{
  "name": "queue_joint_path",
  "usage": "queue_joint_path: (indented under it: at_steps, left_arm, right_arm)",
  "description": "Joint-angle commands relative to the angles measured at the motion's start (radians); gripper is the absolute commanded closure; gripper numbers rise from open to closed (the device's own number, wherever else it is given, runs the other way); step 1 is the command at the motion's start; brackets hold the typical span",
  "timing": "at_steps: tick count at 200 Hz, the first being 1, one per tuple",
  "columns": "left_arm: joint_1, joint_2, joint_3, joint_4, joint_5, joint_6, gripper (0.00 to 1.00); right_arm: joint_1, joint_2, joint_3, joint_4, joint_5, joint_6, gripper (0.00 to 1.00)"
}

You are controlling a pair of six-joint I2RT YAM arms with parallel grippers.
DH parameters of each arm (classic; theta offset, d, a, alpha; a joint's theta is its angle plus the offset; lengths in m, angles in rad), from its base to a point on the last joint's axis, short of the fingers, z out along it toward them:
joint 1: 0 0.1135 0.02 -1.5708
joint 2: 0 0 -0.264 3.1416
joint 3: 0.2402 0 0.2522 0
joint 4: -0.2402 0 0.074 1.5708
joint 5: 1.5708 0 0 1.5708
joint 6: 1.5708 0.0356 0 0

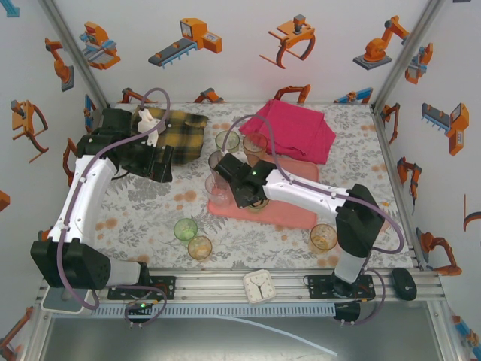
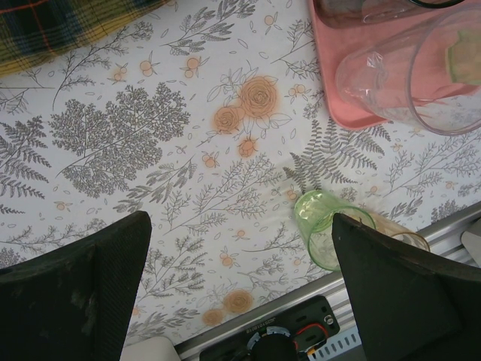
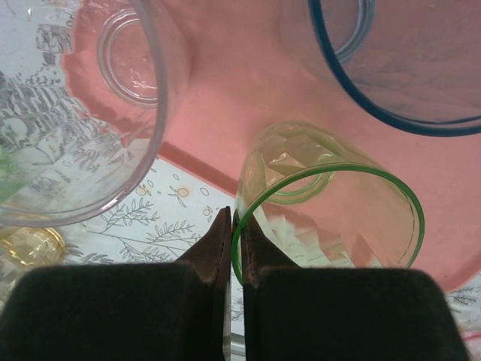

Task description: Place the glasses into the tray

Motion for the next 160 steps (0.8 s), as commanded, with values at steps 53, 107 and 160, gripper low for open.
queue_joint_path:
  at_steps: [53,107,160]
  left_arm:
    - [0.004,0.001,0.023,-0.008,0.009,-0.010,0.02]
    - [0.004,-0.004,0.022,-0.007,0.010,-0.009,0.02]
    - [0.005,0.004,0.024,-0.005,0.014,-0.009,0.02]
  right_arm:
    - [0.007,0.049,0.037,0.052,-0.027,0.014,0.93]
    - [0.008,0.071,0.054,0.053,-0.048,0.012,0.92]
    - [0.009,0.083,0.060,0.051,-0.057,0.011,0.90]
